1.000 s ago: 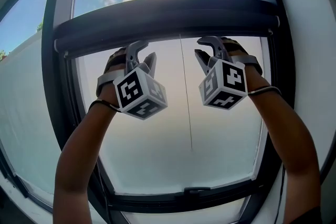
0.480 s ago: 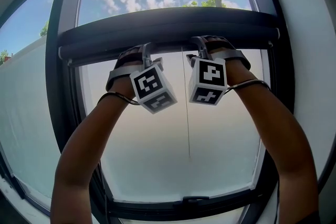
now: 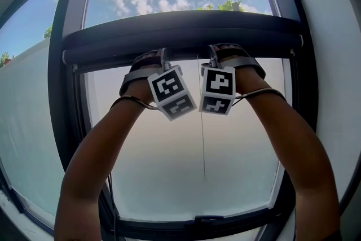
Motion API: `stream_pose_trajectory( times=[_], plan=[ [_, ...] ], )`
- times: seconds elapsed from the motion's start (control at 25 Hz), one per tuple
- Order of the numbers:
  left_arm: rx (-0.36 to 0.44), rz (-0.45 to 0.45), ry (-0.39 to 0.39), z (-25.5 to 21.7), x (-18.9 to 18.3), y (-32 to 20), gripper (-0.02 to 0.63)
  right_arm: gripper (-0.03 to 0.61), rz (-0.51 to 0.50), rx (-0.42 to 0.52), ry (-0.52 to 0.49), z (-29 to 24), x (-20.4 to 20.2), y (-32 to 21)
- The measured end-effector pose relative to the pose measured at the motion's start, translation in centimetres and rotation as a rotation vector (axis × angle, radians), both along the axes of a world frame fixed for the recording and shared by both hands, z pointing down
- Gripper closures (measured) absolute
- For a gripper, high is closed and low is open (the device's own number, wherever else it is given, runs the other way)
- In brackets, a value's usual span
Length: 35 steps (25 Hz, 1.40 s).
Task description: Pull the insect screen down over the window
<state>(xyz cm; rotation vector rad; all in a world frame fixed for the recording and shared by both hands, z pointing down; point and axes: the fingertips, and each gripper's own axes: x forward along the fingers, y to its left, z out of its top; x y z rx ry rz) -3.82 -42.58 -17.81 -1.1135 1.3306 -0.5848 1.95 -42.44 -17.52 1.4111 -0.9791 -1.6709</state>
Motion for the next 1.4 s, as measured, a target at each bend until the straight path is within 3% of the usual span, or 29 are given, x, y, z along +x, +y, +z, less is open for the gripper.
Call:
stream_pose_trajectory(
  times=[0.24,0.6,0.88,1.2,1.4],
  plan=[
    [-0.060,-0.064,-0.038,0.2,0.1,-0.5,0.462,0.414,0.031,-0.069,0.022,0.5,0.3,-0.2],
    [-0.079,-0.038,-0.022,0.3,0.1,-0.2,0.462,0.414,0.032,-0.152,0.027,1.0,0.3,0.1],
    [-0.252,-0.024,-0.071,2.6,-0.1,-0.1,0.462,0.414,0.019,-0.250,0.032,2.7,0.0,0.6],
    [-0.242,-0.054,-0.115,4.6,-0.1,0.1,0.462,0.414,0.010,-0.275,0.035,4.7,0.1,0.7],
    [-0.286,-0.036,-0.121,6.3,0.0,0.0,0.462,0.414,0.024,-0.306,0.037,6.3,0.2,0.7]
  ],
)
